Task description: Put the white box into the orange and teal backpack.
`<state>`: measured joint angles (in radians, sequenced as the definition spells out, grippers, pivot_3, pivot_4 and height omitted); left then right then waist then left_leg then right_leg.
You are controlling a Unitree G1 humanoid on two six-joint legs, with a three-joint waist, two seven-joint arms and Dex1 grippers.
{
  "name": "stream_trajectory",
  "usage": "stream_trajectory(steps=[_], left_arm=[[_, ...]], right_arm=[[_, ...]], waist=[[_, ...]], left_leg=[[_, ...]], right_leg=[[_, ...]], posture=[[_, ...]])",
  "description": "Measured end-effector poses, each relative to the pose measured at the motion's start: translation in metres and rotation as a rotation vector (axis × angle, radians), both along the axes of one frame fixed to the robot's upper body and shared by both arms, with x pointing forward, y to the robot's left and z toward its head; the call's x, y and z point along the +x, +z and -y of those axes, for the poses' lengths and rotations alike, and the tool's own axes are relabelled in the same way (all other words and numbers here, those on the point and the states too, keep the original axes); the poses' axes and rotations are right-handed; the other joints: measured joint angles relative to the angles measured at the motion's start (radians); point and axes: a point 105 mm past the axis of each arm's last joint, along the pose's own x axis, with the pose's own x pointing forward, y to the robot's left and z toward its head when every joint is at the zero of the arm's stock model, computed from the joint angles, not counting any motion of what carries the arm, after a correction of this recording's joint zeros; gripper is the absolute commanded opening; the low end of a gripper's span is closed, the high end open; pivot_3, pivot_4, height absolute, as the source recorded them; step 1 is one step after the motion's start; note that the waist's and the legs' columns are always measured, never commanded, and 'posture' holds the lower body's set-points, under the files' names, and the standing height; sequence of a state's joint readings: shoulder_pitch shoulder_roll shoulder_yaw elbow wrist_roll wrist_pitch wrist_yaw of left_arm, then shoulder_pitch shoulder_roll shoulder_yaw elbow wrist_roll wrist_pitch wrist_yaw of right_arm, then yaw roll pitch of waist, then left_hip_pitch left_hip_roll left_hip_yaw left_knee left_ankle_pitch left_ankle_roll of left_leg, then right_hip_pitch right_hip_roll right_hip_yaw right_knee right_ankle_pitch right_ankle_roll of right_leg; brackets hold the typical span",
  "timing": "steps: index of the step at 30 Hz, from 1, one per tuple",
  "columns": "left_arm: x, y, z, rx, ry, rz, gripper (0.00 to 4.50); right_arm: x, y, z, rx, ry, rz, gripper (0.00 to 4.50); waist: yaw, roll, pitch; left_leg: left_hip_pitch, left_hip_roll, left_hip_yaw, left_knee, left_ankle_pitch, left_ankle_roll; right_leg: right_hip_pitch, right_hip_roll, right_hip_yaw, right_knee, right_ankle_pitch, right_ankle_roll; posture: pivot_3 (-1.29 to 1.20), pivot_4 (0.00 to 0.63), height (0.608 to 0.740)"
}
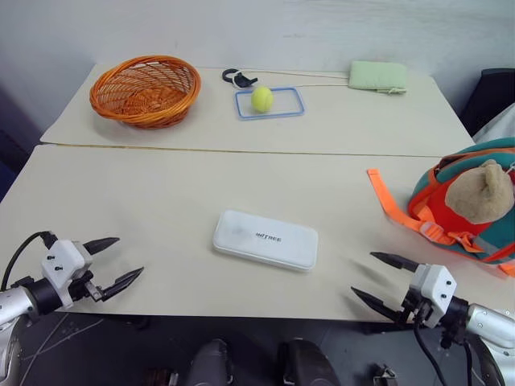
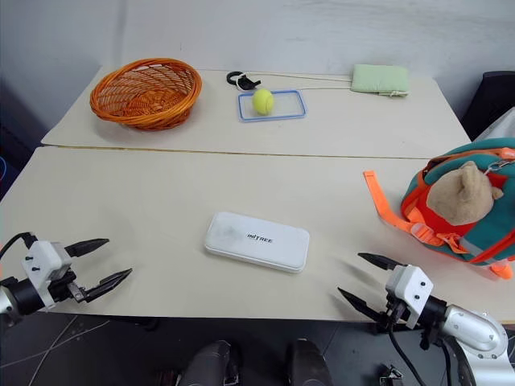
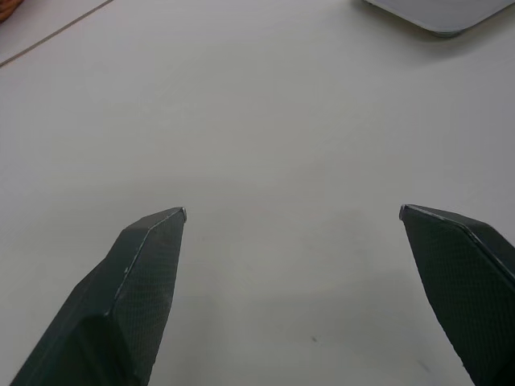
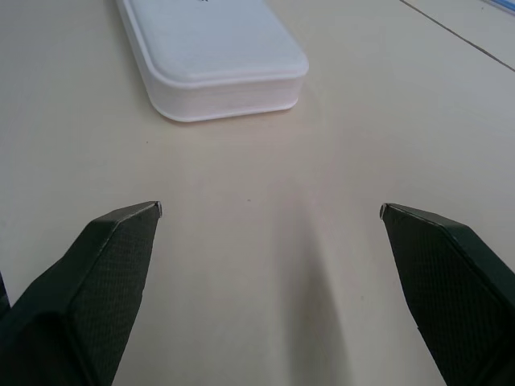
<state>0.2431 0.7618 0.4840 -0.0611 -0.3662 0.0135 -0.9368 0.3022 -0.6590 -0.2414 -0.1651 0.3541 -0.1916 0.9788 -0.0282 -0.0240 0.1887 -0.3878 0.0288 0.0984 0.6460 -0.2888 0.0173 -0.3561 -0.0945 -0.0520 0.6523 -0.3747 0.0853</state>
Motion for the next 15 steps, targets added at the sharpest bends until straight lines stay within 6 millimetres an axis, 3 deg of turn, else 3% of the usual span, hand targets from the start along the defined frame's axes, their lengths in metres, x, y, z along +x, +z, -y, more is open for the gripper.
stream_trajectory(steps=[5, 6, 10, 15], left_arm=[[0.0, 0.002, 0.004, -0.095, -0.014, -0.033, 4.47], [0.002, 0.003, 0.006, -0.107, -0.019, -0.042, 4.29], [0.022, 0.016, 0.019, -0.126, -0.045, -0.01, 3.21], [0.06, 0.028, 0.062, -0.074, -0.115, 0.024, 1.65]], right_arm=[[-0.001, -0.001, 0.0, 0.0, 0.001, -0.003, 4.5], [-0.003, -0.002, 0.0, 0.008, 0.008, -0.015, 4.3], [-0.011, 0.003, -0.022, 0.044, 0.123, -0.088, 3.15], [-0.003, 0.007, -0.052, -0.017, 0.219, -0.091, 1.34]], waist=[[0.0, 0.0, 0.0], [0.0, 0.0, 0.0], [0.002, 0.0, 0.0], [0.003, 0.0, 0.0]], left_leg=[[0.0, 0.0, 0.0, 0.0, 0.0, 0.0], [0.0, 0.0, 0.0, 0.0, 0.0, 0.0], [0.0, 0.0, -0.001, 0.001, 0.001, 0.0], [0.0, -0.001, -0.001, 0.001, 0.003, -0.004]], right_leg=[[0.0, 0.0, 0.0, 0.0, 0.0, 0.0], [0.0, 0.0, 0.0, 0.0, 0.0, 0.0], [0.0, 0.0, -0.001, 0.001, 0.0, 0.0], [0.001, 0.0, -0.001, 0.001, 0.0, 0.0]], posture=[[0.0, 0.15, 0.74], [0.0, 0.15, 0.74], [0.0, 0.15, 0.74], [0.0, 0.15, 0.74]])
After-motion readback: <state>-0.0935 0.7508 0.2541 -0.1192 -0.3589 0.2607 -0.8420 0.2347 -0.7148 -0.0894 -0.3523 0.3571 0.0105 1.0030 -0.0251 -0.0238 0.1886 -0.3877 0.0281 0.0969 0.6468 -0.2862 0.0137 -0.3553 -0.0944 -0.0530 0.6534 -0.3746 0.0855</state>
